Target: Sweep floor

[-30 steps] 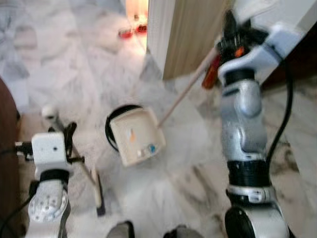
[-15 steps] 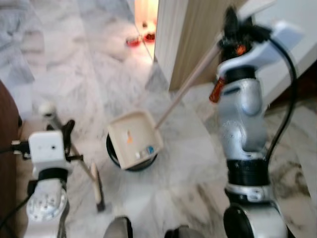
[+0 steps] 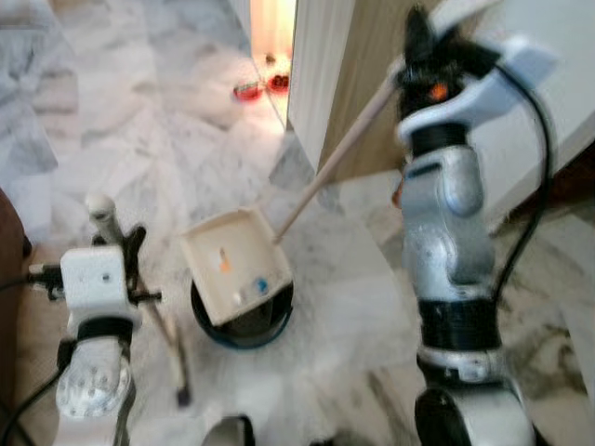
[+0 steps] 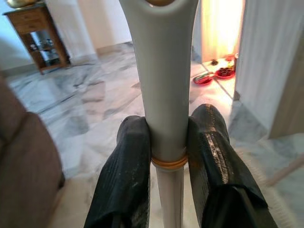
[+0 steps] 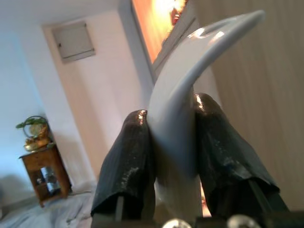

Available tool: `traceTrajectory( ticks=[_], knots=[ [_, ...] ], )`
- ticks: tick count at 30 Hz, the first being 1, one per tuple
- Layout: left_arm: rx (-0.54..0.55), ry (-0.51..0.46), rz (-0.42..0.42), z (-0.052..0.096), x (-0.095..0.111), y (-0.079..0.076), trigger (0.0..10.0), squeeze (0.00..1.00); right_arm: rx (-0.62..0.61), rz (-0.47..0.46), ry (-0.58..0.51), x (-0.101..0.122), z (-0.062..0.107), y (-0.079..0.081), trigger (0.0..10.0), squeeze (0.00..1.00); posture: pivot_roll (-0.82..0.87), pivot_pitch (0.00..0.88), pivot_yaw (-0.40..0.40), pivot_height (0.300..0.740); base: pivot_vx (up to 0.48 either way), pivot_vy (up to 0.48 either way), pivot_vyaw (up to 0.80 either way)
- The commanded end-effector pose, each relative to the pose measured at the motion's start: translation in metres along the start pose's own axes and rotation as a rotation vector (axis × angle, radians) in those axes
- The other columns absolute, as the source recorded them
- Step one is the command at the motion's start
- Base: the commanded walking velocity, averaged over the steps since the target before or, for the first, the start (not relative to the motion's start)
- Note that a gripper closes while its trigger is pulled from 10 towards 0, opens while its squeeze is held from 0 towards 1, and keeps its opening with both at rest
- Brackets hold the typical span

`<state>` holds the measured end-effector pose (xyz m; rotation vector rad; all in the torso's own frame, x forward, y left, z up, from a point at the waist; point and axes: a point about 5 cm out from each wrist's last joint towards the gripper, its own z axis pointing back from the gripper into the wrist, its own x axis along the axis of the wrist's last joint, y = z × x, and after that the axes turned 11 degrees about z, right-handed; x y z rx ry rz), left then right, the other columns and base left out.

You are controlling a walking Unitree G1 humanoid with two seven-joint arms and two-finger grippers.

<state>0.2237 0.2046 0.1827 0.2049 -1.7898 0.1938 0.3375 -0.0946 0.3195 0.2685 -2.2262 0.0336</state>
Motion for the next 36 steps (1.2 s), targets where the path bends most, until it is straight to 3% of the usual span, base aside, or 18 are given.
traceTrajectory(
  ticks=[1, 9, 21, 28, 36],
  knots=[
    [0.017, -0.058, -0.010, 0.001, 0.011, 0.002, 10.0, 0.00, 0.002, -0.051, -0.092, 0.021, -0.003, 0.001, 10.0, 0.00, 0.03, 0.223, -0.058, 0.740, 0.281, 0.000, 0.00],
    [0.014, -0.070, -0.002, 0.001, 0.013, 0.002, 10.0, 0.00, 0.034, -0.068, -0.089, 0.021, -0.001, 0.010, 10.0, 0.00, 0.03, 0.232, -0.057, 0.740, 0.000, 0.000, 0.00],
    [0.007, -0.074, 0.002, -0.001, 0.013, 0.001, 10.0, 0.00, 0.135, -0.110, -0.108, 0.027, 0.008, 0.041, 10.0, 0.00, 0.03, 0.236, -0.053, 0.740, 0.000, 0.000, 0.00],
    [0.003, -0.078, -0.004, -0.001, 0.014, 0.001, 10.0, 0.00, 0.194, -0.091, -0.145, 0.032, 0.012, 0.053, 10.0, 0.00, 0.03, 0.237, -0.054, 0.740, 0.000, 0.000, 0.00],
    [-0.005, -0.078, 0.005, -0.001, 0.013, -0.002, 10.0, 0.00, 0.308, -0.019, -0.194, 0.040, 0.028, 0.080, 10.0, 0.00, 0.03, 0.237, -0.056, 0.740, 0.000, 0.000, 0.00]
  ],
)
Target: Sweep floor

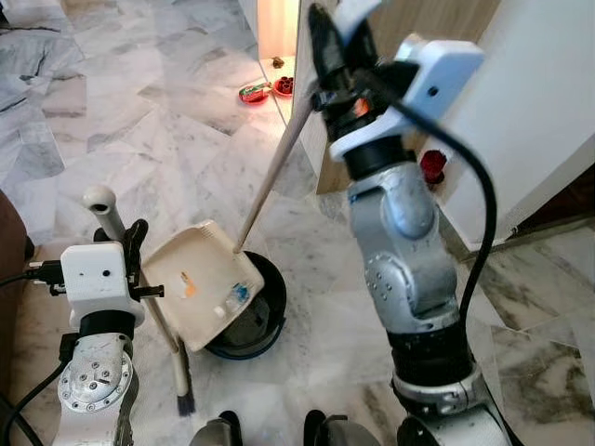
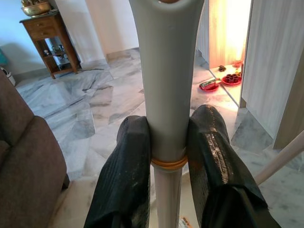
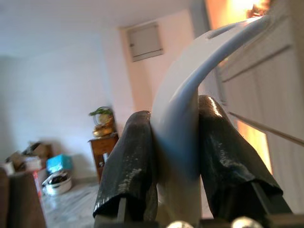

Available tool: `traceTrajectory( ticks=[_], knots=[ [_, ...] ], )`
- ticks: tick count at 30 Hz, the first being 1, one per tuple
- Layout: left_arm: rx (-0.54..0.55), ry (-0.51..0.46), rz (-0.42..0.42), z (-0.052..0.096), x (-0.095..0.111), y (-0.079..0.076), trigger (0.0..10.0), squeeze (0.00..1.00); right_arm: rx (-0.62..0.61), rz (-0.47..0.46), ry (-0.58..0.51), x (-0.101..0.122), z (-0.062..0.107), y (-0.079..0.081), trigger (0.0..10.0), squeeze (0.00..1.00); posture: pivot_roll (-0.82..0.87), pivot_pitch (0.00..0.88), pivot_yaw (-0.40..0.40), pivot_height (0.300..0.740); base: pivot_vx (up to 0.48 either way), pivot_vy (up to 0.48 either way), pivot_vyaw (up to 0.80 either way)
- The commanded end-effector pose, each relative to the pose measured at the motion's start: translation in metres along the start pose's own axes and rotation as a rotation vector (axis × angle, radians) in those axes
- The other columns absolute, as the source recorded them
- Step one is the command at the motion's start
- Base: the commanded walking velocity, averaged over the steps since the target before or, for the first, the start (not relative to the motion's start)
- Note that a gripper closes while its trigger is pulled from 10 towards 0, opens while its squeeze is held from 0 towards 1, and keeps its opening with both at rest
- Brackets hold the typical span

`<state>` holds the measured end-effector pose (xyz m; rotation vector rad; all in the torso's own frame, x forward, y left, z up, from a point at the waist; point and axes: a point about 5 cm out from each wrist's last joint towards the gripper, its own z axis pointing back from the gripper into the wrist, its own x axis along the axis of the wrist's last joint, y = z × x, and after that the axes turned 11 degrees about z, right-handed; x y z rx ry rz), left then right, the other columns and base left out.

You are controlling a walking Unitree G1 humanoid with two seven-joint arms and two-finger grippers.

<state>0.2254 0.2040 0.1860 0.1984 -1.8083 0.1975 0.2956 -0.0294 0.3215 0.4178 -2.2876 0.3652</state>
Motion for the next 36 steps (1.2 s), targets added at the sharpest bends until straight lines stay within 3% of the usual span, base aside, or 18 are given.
traceTrajectory(
  ticks=[1, 5, 16, 27, 31, 36],
  knots=[
    [-0.005, -0.060, -0.003, 0.001, 0.010, -0.001, 10.0, 0.00, 0.026, -0.010, -0.133, 0.026, 0.001, 0.011, 10.0, 0.00, 0.03, 0.238, -0.056, 0.740, 0.000, 0.000, 0.00],
    [-0.012, -0.058, 0.000, 0.001, 0.010, -0.002, 10.0, 0.00, 0.077, 0.025, -0.166, 0.031, 0.004, 0.023, 10.0, 0.00, 0.02, 0.237, -0.059, 0.740, 0.000, 0.000, 0.00],
    [-0.018, -0.059, 0.002, 0.002, 0.010, -0.003, 10.0, 0.00, 0.078, 0.061, -0.221, 0.041, 0.010, 0.036, 10.0, 0.00, 0.02, 0.236, -0.059, 0.740, 0.000, 0.000, 0.00],
    [-0.021, -0.061, 0.003, 0.002, 0.009, -0.003, 10.0, 0.00, 0.057, 0.117, -0.254, 0.045, 0.011, 0.037, 10.0, 0.00, 0.02, 0.236, -0.060, 0.740, 0.000, 0.000, 0.00],
    [-0.022, -0.061, 0.004, 0.002, 0.009, -0.004, 10.0, 0.00, 0.096, 0.222, -0.299, 0.046, 0.015, 0.041, 10.0, 0.00, 0.02, 0.236, -0.060, 0.740, 0.000, 0.000, 0.00],
    [-0.023, -0.061, 0.005, 0.002, 0.008, -0.004, 10.0, 0.00, 0.122, 0.231, -0.309, 0.046, 0.017, 0.044, 10.0, 0.00, 0.02, 0.236, -0.060, 0.740, 0.000, 0.000, 0.00]
  ],
)
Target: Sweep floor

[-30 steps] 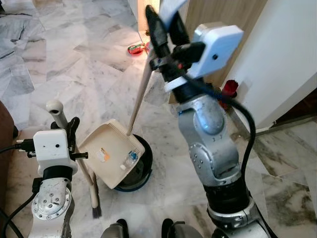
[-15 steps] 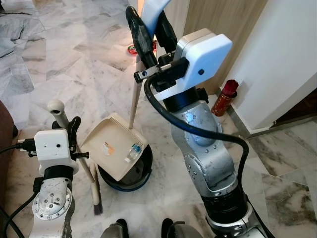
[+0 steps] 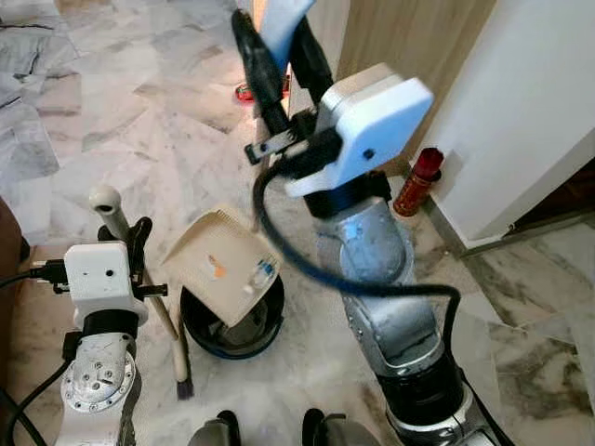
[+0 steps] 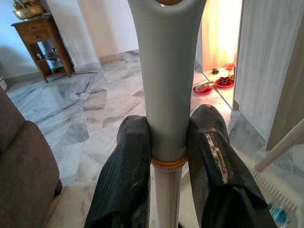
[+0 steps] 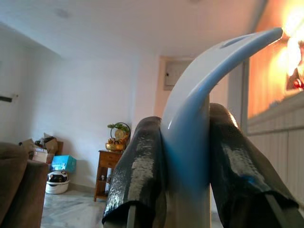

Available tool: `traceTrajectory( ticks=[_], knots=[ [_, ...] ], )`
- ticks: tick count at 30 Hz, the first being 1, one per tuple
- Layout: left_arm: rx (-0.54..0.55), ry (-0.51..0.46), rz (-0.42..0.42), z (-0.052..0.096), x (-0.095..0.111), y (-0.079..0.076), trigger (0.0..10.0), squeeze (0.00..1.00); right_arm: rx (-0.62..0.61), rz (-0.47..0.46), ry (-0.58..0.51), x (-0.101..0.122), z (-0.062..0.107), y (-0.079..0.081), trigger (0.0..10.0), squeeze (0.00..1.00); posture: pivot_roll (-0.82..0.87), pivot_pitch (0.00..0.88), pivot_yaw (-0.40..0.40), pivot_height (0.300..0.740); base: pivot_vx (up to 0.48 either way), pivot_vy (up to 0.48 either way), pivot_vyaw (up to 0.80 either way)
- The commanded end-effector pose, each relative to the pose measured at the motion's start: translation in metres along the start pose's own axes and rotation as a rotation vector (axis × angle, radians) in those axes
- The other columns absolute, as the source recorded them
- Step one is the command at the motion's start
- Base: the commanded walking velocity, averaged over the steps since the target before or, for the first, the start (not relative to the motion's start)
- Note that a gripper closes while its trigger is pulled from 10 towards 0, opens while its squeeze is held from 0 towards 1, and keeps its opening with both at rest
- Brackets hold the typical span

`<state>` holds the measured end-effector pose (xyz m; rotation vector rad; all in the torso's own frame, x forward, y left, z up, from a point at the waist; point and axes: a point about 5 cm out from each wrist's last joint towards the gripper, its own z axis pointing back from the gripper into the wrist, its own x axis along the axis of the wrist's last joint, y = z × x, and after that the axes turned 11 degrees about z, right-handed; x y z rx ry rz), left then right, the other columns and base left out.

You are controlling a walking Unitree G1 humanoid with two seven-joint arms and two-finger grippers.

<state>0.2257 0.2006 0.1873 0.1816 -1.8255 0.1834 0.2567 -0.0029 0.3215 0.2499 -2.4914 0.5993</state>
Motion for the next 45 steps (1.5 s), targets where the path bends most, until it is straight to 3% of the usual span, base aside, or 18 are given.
traceTrajectory(
  ticks=[1, 7, 18, 32, 45],
  knots=[
    [-0.004, -0.046, -0.001, 0.001, 0.007, -0.001, 10.0, 0.00, -0.002, 0.013, -0.144, 0.026, -0.002, -0.001, 10.0, 0.00, 0.02, 0.236, -0.060, 0.740, 0.000, 0.000, 0.00],
    [-0.004, -0.047, 0.000, 0.001, 0.007, -0.001, 10.0, 0.00, 0.026, 0.020, -0.158, 0.026, 0.001, 0.004, 10.0, 0.00, 0.02, 0.238, -0.060, 0.740, 0.000, 0.000, 0.00],
    [-0.005, -0.052, -0.004, -0.001, 0.008, 0.000, 10.0, 0.00, 0.156, 0.044, -0.219, 0.031, 0.019, 0.029, 10.0, 0.00, 0.03, 0.241, -0.061, 0.740, 0.000, 0.000, 0.00],
    [-0.020, -0.063, -0.019, -0.002, 0.009, -0.002, 10.0, 0.00, 0.152, 0.070, -0.264, 0.035, 0.019, 0.031, 10.0, 0.00, 0.04, 0.236, -0.061, 0.740, 0.000, 0.000, 0.00],
    [-0.040, -0.065, -0.041, -0.001, 0.009, -0.006, 10.0, 0.00, 0.119, 0.151, -0.275, 0.034, 0.020, 0.027, 10.0, 0.00, 0.03, 0.235, -0.064, 0.740, 0.000, 0.000, 0.00]
  ],
)
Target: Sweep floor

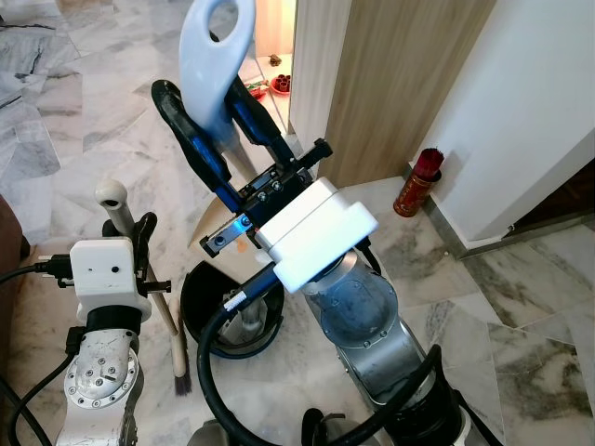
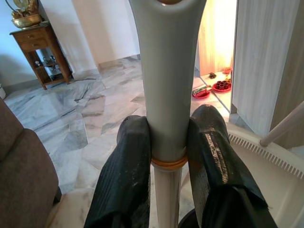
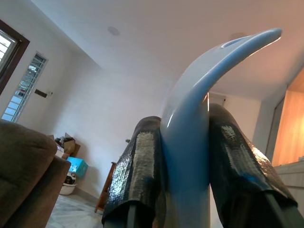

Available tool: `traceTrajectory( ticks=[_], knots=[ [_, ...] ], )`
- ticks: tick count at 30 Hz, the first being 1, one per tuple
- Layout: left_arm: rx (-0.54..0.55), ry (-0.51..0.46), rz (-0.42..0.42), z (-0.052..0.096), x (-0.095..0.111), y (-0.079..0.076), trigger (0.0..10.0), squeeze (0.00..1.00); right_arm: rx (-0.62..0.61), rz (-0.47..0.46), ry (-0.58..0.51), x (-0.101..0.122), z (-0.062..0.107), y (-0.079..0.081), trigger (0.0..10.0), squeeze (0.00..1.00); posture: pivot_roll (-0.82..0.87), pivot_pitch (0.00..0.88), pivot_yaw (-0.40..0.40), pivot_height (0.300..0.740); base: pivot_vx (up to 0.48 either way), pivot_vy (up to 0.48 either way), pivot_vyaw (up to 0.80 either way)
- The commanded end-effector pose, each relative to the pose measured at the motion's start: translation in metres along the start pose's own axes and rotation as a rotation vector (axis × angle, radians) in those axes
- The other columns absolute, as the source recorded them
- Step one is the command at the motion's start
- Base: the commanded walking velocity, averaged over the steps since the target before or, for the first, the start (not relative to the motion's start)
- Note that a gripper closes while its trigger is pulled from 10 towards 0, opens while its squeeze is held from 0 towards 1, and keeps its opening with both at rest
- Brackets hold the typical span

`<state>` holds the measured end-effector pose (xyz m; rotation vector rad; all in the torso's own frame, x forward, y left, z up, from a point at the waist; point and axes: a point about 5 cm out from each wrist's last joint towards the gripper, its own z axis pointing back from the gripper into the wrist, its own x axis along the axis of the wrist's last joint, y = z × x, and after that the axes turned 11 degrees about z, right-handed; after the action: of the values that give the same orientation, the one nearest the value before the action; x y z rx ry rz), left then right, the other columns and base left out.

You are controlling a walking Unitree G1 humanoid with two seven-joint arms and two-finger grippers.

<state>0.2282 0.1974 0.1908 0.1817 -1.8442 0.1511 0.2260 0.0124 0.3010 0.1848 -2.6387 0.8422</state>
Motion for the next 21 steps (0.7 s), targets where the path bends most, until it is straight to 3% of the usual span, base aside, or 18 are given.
traceTrajectory(
  ticks=[1, 3, 9, 16, 19, 21],
  knots=[
    [-0.018, -0.045, -0.027, 0.001, 0.007, -0.002, 10.0, 0.00, -0.026, 0.023, -0.112, 0.019, -0.005, -0.007, 10.0, 0.00, 0.03, 0.235, -0.064, 0.740, 0.000, 0.000, 0.00],
    [-0.019, -0.046, -0.027, 0.001, 0.007, -0.002, 10.0, 0.00, -0.022, 0.043, -0.093, 0.015, -0.003, -0.008, 10.0, 0.00, 0.03, 0.234, -0.064, 0.740, 0.000, 0.000, 0.00],
    [-0.025, -0.045, -0.027, 0.001, 0.006, -0.003, 10.0, 0.00, -0.041, 0.180, 0.060, -0.017, 0.009, -0.034, 10.0, 0.00, 0.03, 0.230, -0.064, 0.740, 0.000, 0.000, 0.00],
    [-0.031, -0.040, -0.028, 0.002, 0.006, -0.002, 10.0, 0.00, -0.193, 0.422, 0.386, -0.064, 0.048, -0.101, 10.0, 0.00, 0.02, 0.213, -0.057, 0.740, 0.000, 0.000, 0.00],
    [-0.032, -0.039, -0.028, 0.002, 0.005, -0.001, 10.0, 0.00, -0.224, 0.429, 0.441, -0.069, 0.056, -0.109, 10.0, 0.00, 0.02, 0.208, -0.056, 0.740, 0.000, 0.000, 0.00],
    [-0.028, -0.038, -0.025, 0.002, 0.005, 0.000, 10.0, 0.00, -0.290, 0.406, 0.544, -0.079, 0.070, -0.118, 10.0, 0.00, 0.02, 0.199, -0.053, 0.740, 0.000, 0.000, 0.00]
  ],
)
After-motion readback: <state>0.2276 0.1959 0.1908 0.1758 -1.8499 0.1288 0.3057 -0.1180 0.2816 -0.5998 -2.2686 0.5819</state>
